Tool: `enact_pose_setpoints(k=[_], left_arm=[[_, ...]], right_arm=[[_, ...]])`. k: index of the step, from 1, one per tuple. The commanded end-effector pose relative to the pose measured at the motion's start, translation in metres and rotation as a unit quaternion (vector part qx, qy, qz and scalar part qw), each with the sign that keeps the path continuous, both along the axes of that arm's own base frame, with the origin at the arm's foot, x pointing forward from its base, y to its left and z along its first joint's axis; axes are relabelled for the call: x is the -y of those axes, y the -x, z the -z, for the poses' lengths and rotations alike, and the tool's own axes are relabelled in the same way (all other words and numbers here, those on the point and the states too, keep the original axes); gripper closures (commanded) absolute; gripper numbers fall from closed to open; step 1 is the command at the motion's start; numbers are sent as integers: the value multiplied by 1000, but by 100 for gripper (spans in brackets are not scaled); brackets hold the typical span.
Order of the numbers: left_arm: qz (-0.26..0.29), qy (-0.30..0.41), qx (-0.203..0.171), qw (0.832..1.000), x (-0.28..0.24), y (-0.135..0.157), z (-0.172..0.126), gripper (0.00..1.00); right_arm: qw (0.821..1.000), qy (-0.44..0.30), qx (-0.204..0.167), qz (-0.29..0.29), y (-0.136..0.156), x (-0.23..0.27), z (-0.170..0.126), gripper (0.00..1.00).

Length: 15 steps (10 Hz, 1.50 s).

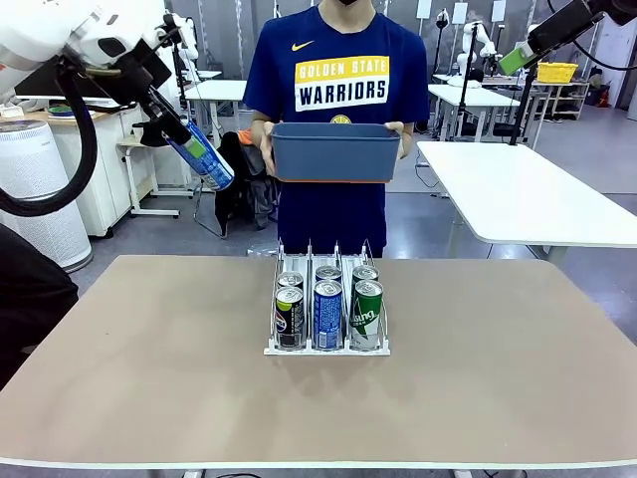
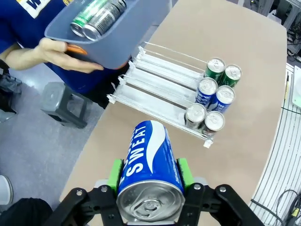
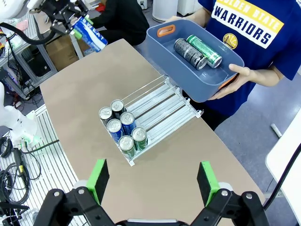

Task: Fill the beverage cans into the dispenser.
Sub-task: Place the picked Ionic drink in the line of the Automatic Can Dispenser with the same cans.

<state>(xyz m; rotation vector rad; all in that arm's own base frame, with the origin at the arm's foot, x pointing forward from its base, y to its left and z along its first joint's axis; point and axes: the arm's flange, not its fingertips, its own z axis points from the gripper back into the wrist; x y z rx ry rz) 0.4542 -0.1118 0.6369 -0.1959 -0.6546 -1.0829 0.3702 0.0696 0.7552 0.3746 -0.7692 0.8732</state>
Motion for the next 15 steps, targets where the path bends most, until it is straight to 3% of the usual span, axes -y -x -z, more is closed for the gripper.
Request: enact_pose_setpoints(k=[1,3,5,6,11,12,15], left_arm=[[-24,-6,-9,1000,13,28,10,43],[-29,-9,-37,999,32,48,25,43],[-32,-12,-36,999,42,57,28,43],[-14,-8,-52,999,36,55,27,43],[-17,-9,-56,998,42,53,34,43],[-49,-20,-62,997,48,50,30,43],[-98,-29,-63,993,95,90,29,43]], right_arm=[[1000,0,-1,0,0,0,1,0],[1000,0,-1,0,0,0,1,0],[1000,0,-1,0,0,0,1,0],[1000,0,-1,0,0,0,1,0],[1000,0,-1,0,0,0,1,0],[1000,0,-1,0,0,0,1,0],[1000,0,-1,0,0,0,1,0]])
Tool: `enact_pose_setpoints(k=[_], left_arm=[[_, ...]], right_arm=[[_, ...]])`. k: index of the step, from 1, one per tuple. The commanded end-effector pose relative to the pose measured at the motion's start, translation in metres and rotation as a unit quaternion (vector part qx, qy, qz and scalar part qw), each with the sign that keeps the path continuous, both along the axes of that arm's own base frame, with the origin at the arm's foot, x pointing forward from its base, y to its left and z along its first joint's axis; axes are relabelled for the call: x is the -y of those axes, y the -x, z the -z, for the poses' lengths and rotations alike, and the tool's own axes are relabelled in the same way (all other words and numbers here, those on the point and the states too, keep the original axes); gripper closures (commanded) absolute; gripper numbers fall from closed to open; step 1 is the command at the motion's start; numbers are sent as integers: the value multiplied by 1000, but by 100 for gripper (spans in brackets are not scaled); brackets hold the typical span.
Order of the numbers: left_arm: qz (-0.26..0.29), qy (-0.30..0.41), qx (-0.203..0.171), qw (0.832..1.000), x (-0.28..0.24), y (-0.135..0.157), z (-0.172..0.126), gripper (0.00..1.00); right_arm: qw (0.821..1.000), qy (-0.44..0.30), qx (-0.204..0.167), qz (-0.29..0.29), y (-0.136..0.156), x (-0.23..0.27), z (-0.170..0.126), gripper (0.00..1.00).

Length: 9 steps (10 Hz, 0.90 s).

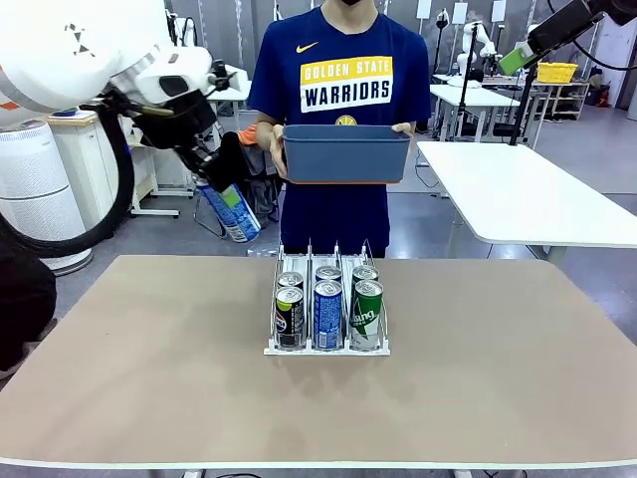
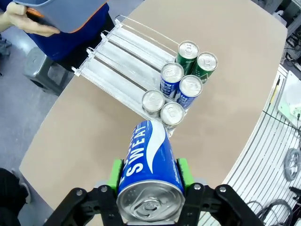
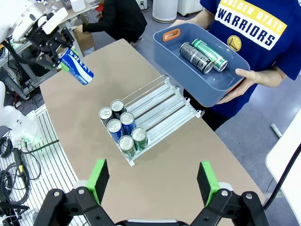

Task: Fill the beverage cans into the dispenser.
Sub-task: Place the picked Ionic drink in the line of the Automatic Can Dispenser with the same cans.

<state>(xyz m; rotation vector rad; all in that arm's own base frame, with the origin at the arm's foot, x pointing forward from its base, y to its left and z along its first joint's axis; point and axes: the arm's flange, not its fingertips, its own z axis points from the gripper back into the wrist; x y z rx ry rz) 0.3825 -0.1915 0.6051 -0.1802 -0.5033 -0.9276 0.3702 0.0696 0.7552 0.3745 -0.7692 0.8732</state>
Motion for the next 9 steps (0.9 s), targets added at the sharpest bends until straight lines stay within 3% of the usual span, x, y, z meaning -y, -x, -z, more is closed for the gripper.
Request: enact_pose_setpoints(k=[1,2,5,8,9], left_arm=[[-30,-13,20,999,33,39,0,43],[-65,-39,61,995,50,52,10,43],[-67,-36,69,995,100,90,39,43],[1,-34,24,999,121,100,47,43],[-40,-46,45,997,114,105,49,43]], right_arm=[[1000,0,-1,0,0,0,1,0],[1000,0,-1,0,0,0,1,0],[1000,0,-1,0,0,0,1,0],[1000,0,-1,0,0,0,1,0],[1000,0,-1,0,0,0,1,0]])
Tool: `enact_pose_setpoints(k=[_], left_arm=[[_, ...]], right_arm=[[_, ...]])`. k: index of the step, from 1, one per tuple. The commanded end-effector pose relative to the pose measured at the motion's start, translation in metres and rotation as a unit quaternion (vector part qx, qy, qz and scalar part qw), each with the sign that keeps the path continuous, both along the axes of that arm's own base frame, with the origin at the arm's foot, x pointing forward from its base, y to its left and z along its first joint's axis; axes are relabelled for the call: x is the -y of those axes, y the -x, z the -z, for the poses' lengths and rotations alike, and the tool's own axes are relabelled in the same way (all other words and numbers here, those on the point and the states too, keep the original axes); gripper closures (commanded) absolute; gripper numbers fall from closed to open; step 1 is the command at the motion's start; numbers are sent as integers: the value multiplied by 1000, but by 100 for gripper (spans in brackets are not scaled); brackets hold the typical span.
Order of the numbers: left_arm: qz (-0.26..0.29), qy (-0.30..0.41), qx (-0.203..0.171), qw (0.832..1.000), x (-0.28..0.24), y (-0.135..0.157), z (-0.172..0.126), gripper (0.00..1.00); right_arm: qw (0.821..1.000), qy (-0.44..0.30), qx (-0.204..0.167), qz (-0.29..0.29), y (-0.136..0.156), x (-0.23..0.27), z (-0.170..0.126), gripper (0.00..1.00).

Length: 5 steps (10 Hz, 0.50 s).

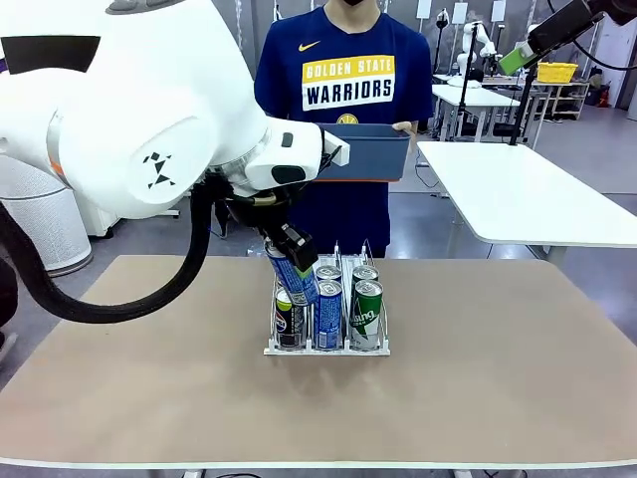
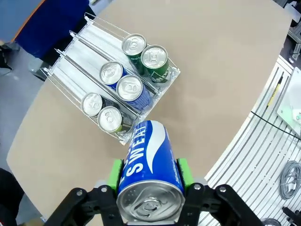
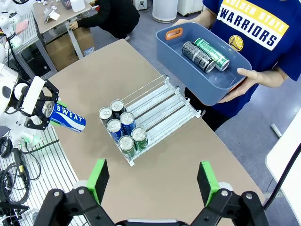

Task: Fill the beverage cans into the dispenser.
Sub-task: Place the picked Ionic drink in the line of the Automatic Can Dispenser with the same cans.

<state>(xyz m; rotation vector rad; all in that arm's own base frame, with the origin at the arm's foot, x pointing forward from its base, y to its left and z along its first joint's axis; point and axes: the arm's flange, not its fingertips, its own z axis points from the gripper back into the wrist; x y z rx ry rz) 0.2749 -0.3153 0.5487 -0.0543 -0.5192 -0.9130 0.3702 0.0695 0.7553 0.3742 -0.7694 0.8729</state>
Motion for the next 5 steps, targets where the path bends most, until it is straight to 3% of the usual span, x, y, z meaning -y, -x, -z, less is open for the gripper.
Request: enact_pose_setpoints(k=[1,3,4,5], left_arm=[[-16,1,14,1000,-10,-3,-8,43],[-2,1,0,1000,-2,-2,-1,43],[-38,1,-14,999,1,-8,-1,43],[-39,9,-24,999,10,-16,14,43]], right_arm=[[1000,0,-1,0,0,0,1,0],[1000,0,-1,0,0,0,1,0],[1000,0,-1,0,0,0,1,0],[1000,0,-1,0,0,0,1,0]])
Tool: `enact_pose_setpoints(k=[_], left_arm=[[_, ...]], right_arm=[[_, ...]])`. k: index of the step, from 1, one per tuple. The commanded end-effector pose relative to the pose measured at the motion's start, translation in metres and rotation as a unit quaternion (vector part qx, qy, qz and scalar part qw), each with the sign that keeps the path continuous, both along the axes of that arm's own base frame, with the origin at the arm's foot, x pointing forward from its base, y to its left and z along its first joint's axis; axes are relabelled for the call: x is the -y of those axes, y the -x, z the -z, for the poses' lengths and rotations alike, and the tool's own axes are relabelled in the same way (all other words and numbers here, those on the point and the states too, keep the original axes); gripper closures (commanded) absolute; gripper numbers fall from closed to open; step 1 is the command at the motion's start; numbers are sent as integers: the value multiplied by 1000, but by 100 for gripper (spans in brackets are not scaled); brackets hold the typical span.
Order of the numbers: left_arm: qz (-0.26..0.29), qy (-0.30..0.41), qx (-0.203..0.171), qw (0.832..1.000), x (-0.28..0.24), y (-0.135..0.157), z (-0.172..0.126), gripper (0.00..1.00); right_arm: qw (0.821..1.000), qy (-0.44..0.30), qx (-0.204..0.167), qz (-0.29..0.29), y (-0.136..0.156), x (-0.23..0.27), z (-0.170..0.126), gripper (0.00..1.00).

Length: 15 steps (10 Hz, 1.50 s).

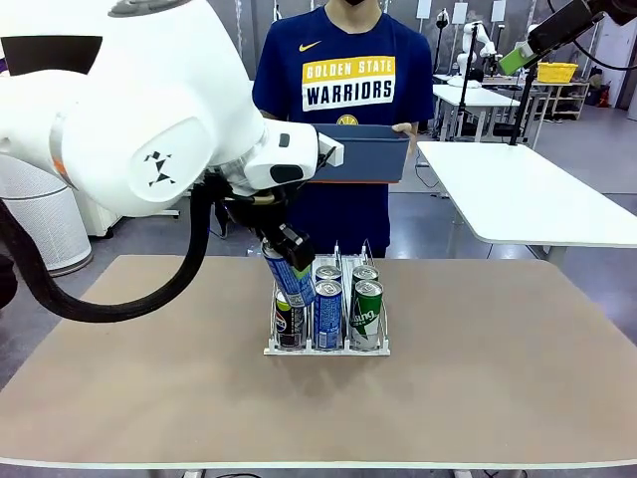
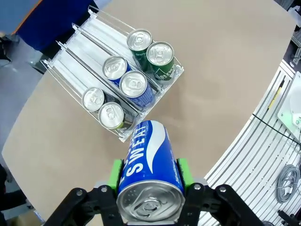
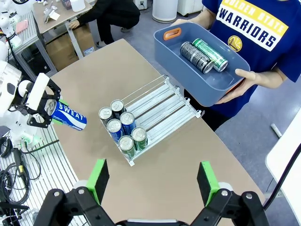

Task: Fill the beverage cans into the dispenser.
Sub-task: Place the picked Ionic drink in the line of the Automatic Can Dispenser with the same cans.

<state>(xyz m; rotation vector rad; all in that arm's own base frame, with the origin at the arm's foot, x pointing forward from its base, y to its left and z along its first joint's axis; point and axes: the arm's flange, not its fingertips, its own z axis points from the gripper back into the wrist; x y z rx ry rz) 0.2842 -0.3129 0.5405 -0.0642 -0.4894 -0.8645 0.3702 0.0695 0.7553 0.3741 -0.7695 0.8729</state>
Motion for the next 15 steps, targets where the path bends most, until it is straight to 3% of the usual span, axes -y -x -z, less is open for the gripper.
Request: enact_pose_setpoints(k=[1,7,8,9,10,11,13,15], left_arm=[[-48,-16,1,999,23,-12,16,43],[-58,0,-10,998,43,-23,58,43],[-16,-24,-23,999,46,-20,64,43],[-55,-3,-30,998,38,-17,58,43],[-55,-3,-30,998,38,-17,58,43],[-43,-12,-35,998,41,-18,67,100],[-47,-11,-20,999,51,-15,66,100],[-43,-13,-37,998,42,-18,68,100]], right_arm=[[1000,0,-1,0,0,0,1,0],[1000,0,-1,0,0,0,1,0],[1000,0,-1,0,0,0,1,0],[1000,0,-1,0,0,0,1,0],[1000,0,-1,0,0,0,1,0],[1000,0,-1,0,0,0,1,0],[1000,0,-1,0,0,0,1,0],[1000,0,-1,0,0,0,1,0]])
